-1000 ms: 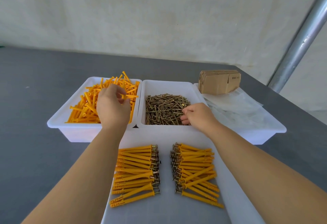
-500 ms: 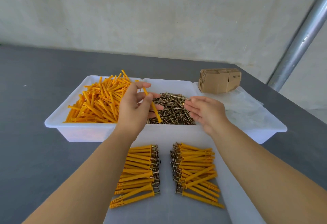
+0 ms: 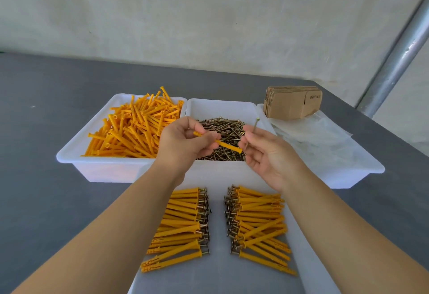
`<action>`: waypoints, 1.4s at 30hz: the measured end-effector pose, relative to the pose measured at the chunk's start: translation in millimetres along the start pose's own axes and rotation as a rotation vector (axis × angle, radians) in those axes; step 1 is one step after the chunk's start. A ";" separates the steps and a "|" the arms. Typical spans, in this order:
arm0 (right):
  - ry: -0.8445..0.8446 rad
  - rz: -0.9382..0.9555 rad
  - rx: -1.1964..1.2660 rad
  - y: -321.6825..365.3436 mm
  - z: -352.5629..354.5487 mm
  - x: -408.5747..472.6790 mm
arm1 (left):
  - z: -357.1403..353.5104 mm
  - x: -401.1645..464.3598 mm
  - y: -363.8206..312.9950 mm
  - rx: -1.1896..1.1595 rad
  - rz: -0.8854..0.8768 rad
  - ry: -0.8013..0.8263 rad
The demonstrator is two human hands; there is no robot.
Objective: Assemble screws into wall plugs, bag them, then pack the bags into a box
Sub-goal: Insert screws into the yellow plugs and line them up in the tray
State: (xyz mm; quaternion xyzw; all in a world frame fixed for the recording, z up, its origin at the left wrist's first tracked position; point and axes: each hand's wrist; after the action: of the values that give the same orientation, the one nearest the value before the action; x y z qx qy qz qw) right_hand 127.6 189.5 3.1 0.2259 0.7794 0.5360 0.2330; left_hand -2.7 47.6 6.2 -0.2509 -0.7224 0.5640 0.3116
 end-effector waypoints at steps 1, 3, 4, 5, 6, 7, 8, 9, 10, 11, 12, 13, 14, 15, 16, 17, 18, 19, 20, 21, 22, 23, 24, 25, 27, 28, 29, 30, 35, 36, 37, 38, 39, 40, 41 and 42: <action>-0.022 0.023 -0.029 0.1 -0.5 -1.0 | 0.6 0.5 0.4 0.002 0.007 0.003; -0.038 0.052 -0.099 0.8 -1.4 -3.5 | 0.6 1.2 1.1 0.011 0.017 0.017; -0.039 0.060 -0.129 0.7 -2.3 -4.8 | 0.3 0.8 0.7 0.015 0.022 0.027; -0.045 0.073 -0.158 0.7 -3.7 -6.6 | 0.1 0.8 1.1 0.020 0.031 0.040; -0.060 0.102 -0.195 0.5 -4.5 -8.1 | 0.2 0.8 1.6 0.034 0.044 0.057; -0.084 0.148 -0.235 1.0 -5.7 -9.7 | -0.1 0.7 1.4 0.065 0.061 0.082; -0.105 0.210 -0.273 1.4 -6.5 -10.8 | -0.2 0.1 1.3 0.136 0.072 0.120; -0.114 0.268 -0.302 1.7 -8.2 -11.9 | -0.7 -1.0 1.5 0.268 0.062 0.169; -0.107 0.317 -0.327 1.8 -10.1 -12.9 | -2.1 -2.0 2.8 0.441 0.026 0.225; -0.091 0.353 -0.360 1.8 -12.7 -14.0 | -5.3 -3.7 3.7 0.596 -0.019 0.279; -0.082 0.383 -0.409 1.0 -15.1 -14.3 | -9.9 -5.9 5.3 0.697 -0.058 0.310; -0.088 0.408 -0.464 0.2 -17.2 -14.4 | -15.2 -8.2 6.7 0.739 -0.080 0.313; -0.109 0.434 -0.507 -0.1 -18.1 -13.6 | -19.6 -9.8 8.2 0.743 -0.082 0.302; -0.141 0.455 -0.523 0.2 -18.3 -13.2 | -23.3 -10.7 9.7 0.729 -0.070 0.296; -0.182 0.476 -0.516 0.6 -17.6 -12.7 | -26.1 -11.7 10.7 0.703 -0.046 0.308; -0.227 0.496 -0.494 1.6 -16.3 -12.2 | -27.8 -12.3 11.8 0.682 -0.021 0.335; -0.268 0.517 -0.463 2.6 -13.9 -11.6 | -28.3 -12.8 12.7 0.673 -0.004 0.368; -0.294 0.539 -0.422 3.6 -11.6 -11.6 | -28.5 -13.3 12.6 0.670 0.004 0.398; -0.305 0.558 -0.382 4.5 -9.3 -12.0 | -28.4 -14.1 12.4 0.662 0.009 0.423; -0.301 0.569 -0.355 5.4 -7.8 -12.3 | -28.4 -14.8 12.4 0.647 0.013 0.443; -0.284 0.575 -0.346 5.7 -6.5 -12.2 | -28.3 -15.7 12.7 0.626 0.014 0.462; -0.256 0.579 -0.352 5.6 -6.4 -12.3 | -28.5 -16.6 12.7 0.599 0.014 0.477; -0.227 0.580 -0.375 5.4 -6.5 -12.5 | -28.9 -17.5 12.3 0.560 0.019 0.480; -0.208 0.579 -0.413 4.8 -7.4 -12.8 | -29.3 -17.7 12.1 0.509 0.029 0.470; -0.207 0.577 -0.514 2.6 -8.9 -12.7 | -29.2 -17.2 11.8 0.398 0.064 0.421; -0.210 0.585 -0.565 1.4 -9.3 -12.9 | -28.8 -16.7 11.5 0.347 0.087 0.394; -0.208 0.595 -0.604 0.8 -9.6 -13.2 | -28.4 -16.0 11.5 0.300 0.109 0.374; -0.203 0.605 -0.625 0.5 -9.6 -13.4 | -27.8 -15.6 11.7 0.263 0.124 0.361; -0.172 0.633 -0.641 -1.0 -9.3 -12.5 | -25.6 -14.7 10.6 0.155 0.148 0.331; -0.162 0.639 -0.646 -1.7 -9.0 -11.0 | -25.5 -14.7 10.2 0.136 0.153 0.329; -0.149 0.642 -0.650 -2.0 -8.6 -9.6 | -25.5 -14.5 10.0 0.124 0.156 0.327; -0.133 0.646 -0.661 -1.8 -8.2 -9.0 | -25.5 -14.5 9.9 0.118 0.157 0.325; -0.117 0.650 -0.681 -1.4 -7.9 -9.1 | -25.6 -14.4 9.7 0.117 0.156 0.324; -0.104 0.652 -0.709 -0.8 -7.9 -9.7 | -25.7 -14.5 9.4 0.120 0.153 0.326; -0.092 0.652 -0.735 -0.4 -8.0 -10.1 | -25.8 -14.7 8.8 0.123 0.147 0.330; -0.078 0.653 -0.750 -0.9 -8.0 -11.1 | -26.0 -15.0 7.9 0.123 0.135 0.334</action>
State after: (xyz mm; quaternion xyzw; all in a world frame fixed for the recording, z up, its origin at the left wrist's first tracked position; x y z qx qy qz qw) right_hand 131.5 176.7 6.2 0.3786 0.4124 0.8154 0.1473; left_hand 26.7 55.8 0.5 -0.3696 -0.6062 0.5773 0.4033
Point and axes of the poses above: each hand's wrist, its own x-axis towards the middle knuckle, its own z-axis out of the back of the hand, y = z × x, and after that the axes turned 3 degrees about y, right-handed
